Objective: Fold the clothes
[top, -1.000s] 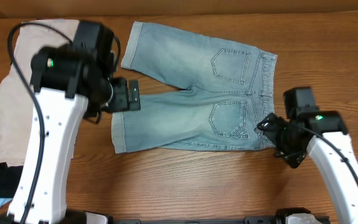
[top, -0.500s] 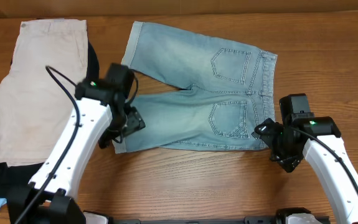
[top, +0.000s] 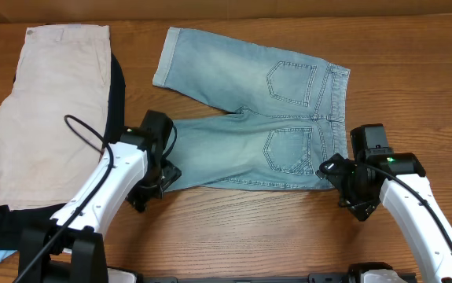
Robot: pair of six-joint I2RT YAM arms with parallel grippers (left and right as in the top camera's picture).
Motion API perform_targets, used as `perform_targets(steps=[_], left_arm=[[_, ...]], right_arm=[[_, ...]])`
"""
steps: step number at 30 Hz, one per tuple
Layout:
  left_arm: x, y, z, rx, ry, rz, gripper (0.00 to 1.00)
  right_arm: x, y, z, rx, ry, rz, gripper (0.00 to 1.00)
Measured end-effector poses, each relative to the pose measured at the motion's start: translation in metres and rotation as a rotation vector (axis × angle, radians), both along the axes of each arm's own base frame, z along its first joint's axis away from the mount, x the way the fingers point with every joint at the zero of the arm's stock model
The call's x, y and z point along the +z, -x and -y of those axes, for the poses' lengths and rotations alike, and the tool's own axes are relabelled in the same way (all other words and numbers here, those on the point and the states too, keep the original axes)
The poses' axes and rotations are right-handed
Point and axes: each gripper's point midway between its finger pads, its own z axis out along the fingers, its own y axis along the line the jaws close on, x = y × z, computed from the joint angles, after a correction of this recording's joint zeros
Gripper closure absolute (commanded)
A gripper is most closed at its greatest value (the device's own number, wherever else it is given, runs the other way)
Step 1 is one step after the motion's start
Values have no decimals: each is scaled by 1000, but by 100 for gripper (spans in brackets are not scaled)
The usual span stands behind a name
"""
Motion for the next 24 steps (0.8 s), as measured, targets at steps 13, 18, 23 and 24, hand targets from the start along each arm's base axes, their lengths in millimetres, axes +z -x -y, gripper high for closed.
perform_targets(steps=[13, 18, 23, 24], left_arm=[[-30, 14, -21, 229, -57, 12, 9], [-33, 10, -22, 248, -53, 31, 10], [-35, 4, -21, 253, -44, 60, 14], [-37, 4, -21, 258, -42, 65, 15]], right_arm=[[0, -4, -1, 0, -4, 17, 0], [1, -5, -6, 12, -17, 20, 0], [2, -8, -12, 21, -33, 36, 0], [2, -10, -13, 21, -34, 43, 0]])
